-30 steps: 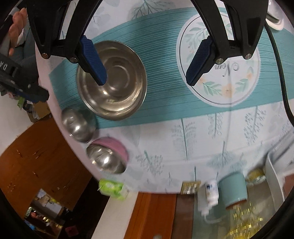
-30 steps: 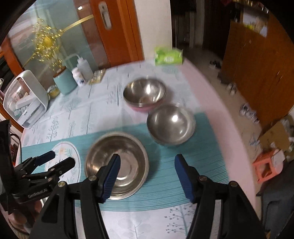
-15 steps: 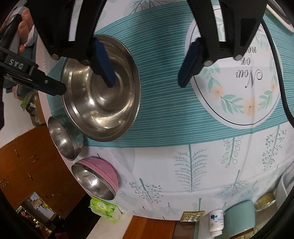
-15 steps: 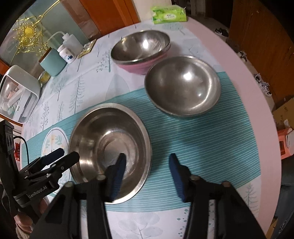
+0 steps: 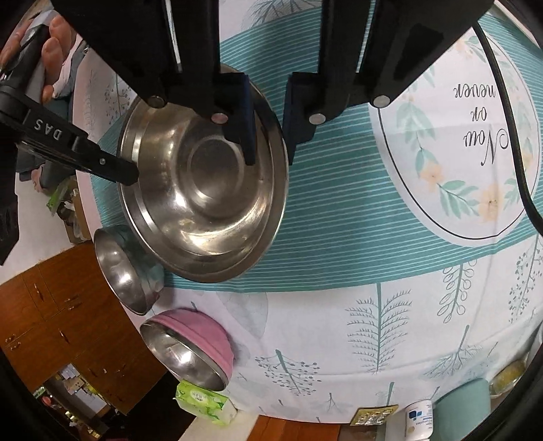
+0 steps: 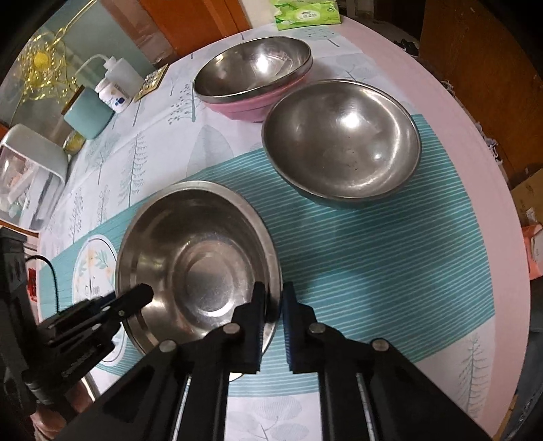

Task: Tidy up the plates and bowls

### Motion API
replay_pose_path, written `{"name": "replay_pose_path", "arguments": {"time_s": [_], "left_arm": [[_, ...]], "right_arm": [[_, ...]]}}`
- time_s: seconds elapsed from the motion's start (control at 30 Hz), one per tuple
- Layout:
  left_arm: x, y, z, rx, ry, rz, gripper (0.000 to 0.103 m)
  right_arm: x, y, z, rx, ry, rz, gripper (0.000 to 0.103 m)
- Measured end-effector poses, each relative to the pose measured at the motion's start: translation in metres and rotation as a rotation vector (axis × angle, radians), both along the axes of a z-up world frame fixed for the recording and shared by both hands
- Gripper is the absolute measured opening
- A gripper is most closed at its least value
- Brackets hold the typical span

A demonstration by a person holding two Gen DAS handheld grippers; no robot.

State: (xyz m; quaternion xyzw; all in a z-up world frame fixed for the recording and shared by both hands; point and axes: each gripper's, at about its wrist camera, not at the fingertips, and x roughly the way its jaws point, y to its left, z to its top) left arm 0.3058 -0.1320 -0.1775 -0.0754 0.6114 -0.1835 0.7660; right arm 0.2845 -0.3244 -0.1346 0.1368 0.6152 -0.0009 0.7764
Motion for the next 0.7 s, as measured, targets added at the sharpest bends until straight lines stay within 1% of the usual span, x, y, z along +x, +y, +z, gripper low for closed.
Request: {"name": "replay_pose_path", "arguments": {"time_s": [0.13,0.23,0.37,0.43,0.5,0.63,0.7], "left_arm": [[-0.005,0.005,0.005,0.003,-0.011,0.017,0.011],[-0.013,0.011,0.019,0.002,-0.038,0.012,0.011],[-0.028,0.02,0.049,-0.003,-0.08,0.006,0.011],[-0.04,0.025,0.069,0.004,-0.114,-0.007,0.011],[-0.055,0.032,0.09,0.013,-0.145,-0.018,0.011],[-0.085,0.048,0.122,0.014,-0.198,-0.023,0.011],[-0.101,0.059,0.135,0.004,-0.213,-0.018,0.011]], "right_arm": [[-0.005,0.002,0.004,0.014,-0.007,0.003,0.009],[-0.011,0.006,0.014,0.022,-0.025,0.013,0.01],[-0.023,0.015,0.032,0.034,-0.054,0.029,0.01],[-0.033,0.02,0.046,0.039,-0.078,0.043,0.01],[-0.043,0.025,0.061,0.045,-0.106,0.059,0.01],[-0.067,0.038,0.088,0.06,-0.165,0.106,0.01],[-0.079,0.044,0.098,0.075,-0.183,0.13,0.01]]}}
